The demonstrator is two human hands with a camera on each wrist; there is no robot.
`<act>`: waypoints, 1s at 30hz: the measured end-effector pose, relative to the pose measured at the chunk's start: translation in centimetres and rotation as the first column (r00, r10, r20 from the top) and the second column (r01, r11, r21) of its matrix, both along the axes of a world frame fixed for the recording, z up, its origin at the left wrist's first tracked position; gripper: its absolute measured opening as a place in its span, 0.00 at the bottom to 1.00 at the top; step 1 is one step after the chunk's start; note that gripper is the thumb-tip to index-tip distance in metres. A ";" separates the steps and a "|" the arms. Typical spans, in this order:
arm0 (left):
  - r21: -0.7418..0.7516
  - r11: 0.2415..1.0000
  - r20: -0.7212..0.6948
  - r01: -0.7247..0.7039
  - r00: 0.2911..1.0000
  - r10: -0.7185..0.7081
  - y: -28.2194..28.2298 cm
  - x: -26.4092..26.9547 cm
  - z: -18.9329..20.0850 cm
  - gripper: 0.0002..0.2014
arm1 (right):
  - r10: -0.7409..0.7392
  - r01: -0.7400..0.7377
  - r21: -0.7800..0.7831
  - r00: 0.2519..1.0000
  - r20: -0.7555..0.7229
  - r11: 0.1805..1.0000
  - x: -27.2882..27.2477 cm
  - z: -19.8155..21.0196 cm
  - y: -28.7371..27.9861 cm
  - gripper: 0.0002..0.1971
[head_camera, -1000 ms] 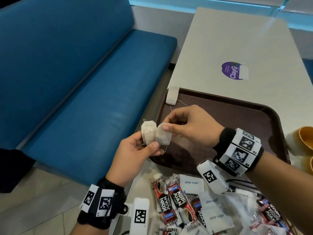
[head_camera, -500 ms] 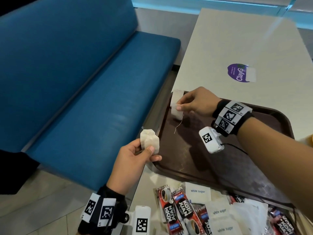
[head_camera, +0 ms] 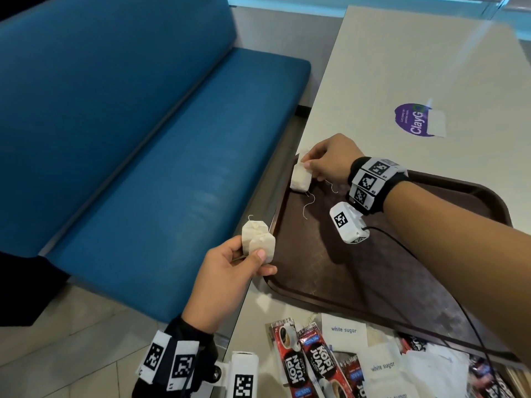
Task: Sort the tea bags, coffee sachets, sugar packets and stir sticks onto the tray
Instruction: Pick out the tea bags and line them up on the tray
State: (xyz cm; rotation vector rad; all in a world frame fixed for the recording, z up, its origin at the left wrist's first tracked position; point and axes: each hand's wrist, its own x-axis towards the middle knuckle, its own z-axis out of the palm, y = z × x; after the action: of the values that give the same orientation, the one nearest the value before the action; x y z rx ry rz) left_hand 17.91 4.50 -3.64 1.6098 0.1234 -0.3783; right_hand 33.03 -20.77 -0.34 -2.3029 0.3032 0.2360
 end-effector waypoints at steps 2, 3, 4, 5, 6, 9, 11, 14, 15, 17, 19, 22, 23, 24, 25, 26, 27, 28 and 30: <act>0.000 1.000 0.001 -0.001 1.000 0.001 0.0 0.0 0.0 0.09 | 0.015 -0.015 -0.029 1.000 0.006 0.999 0.1 0.0 0.0 0.04; -0.001 1.000 0.000 -0.005 1.000 0.005 0.0 -0.1 -0.1 0.10 | 0.020 -0.020 -0.039 1.000 0.009 0.999 0.1 -0.1 -0.1 0.04; -0.004 1.000 -0.001 -0.009 1.000 0.009 0.0 -0.1 -0.1 0.10 | 0.026 -0.026 -0.048 1.000 0.009 0.999 0.1 -0.2 -0.1 0.04; -0.008 1.000 -0.003 -0.012 1.000 0.012 0.0 -0.1 -0.1 0.10 | 0.033 -0.033 -0.057 0.999 0.006 0.998 0.0 -0.3 -0.2 0.04; -0.012 1.000 -0.003 -0.014 1.000 0.014 0.0 -0.1 -0.1 0.11 | 0.040 -0.040 -0.063 0.999 0.001 0.997 0.0 -0.3 -0.2 0.04; -0.016 1.000 0.000 -0.008 1.000 0.008 0.0 -0.2 0.0 0.13 | 0.022 -0.021 -0.051 1.000 0.022 0.998 0.0 -0.5 -0.5 0.04; -0.021 1.000 0.001 -0.008 1.000 0.008 -0.1 -0.3 0.0 0.15 | 0.002 0.000 -0.034 0.998 0.056 0.999 -0.2 -0.4 -0.6 0.03; -0.034 0.999 0.008 -0.001 1.000 0.001 -0.3 -0.4 0.0 0.17 | -0.023 0.023 0.005 0.992 0.125 1.000 -1.0 0.4 -0.7 0.03; -0.036 0.999 0.013 0.003 1.000 -0.002 -0.3 -0.4 0.0 0.17 | -0.020 0.016 0.024 0.989 0.146 1.000 -1.5 0.9 -0.5 0.02; -0.044 0.999 0.022 0.011 1.000 -0.010 -0.5 -0.4 0.1 0.18 | 0.017 -0.032 0.093 0.987 0.162 0.995 -3.1 2.2 0.1 0.02; -0.064 0.998 0.024 0.024 0.999 -0.022 -0.8 -0.6 0.3 0.17 | 0.092 -0.124 0.189 0.982 0.167 0.974 -5.3 3.4 1.2 0.03; -0.127 0.992 0.011 0.022 1.000 -0.021 -1.2 -0.7 0.5 0.16 | 0.195 -0.241 0.296 0.965 0.175 0.924 -9.1 4.4 3.0 0.07; -0.156 0.988 0.004 0.018 1.000 -0.017 -1.4 -0.8 0.5 0.17 | 0.207 -0.252 0.314 0.963 0.170 0.915 -10.3 4.3 3.4 0.09; -0.184 0.983 -0.001 0.015 1.000 -0.016 -1.5 -0.8 0.6 0.17 | 0.218 -0.261 0.317 0.962 0.164 0.912 -11.4 4.1 3.8 0.10; -0.208 0.978 -0.006 0.015 1.000 -0.017 -1.6 -0.9 0.7 0.17 | 0.233 -0.273 0.312 0.959 0.159 0.910 -12.3 3.8 4.0 0.12; -0.228 0.974 -0.010 0.018 1.000 -0.021 -1.6 -0.9 0.8 0.17 | 0.248 -0.283 0.307 0.957 0.150 0.909 -13.0 3.5 4.2 0.12; -0.243 0.970 -0.017 0.019 1.000 -0.024 -1.7 -1.0 1.0 0.16 | 0.257 -0.288 0.306 0.956 0.139 0.907 -13.6 3.2 4.2 0.11; -0.254 0.967 -0.023 0.021 0.999 -0.028 -1.7 -1.1 1.1 0.16 | 0.257 -0.286 0.302 0.957 0.131 0.909 -14.1 2.8 4.3 0.10; -0.261 0.965 -0.025 0.023 0.999 -0.030 -1.7 -1.2 1.3 0.14 | 0.234 -0.265 0.280 0.962 0.138 0.923 -14.7 2.4 4.1 0.08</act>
State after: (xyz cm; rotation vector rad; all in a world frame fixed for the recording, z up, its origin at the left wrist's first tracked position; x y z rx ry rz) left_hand 16.71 2.77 -2.34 1.3475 0.0706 -0.4208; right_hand 18.34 -16.63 2.02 -2.0413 -0.0781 0.2709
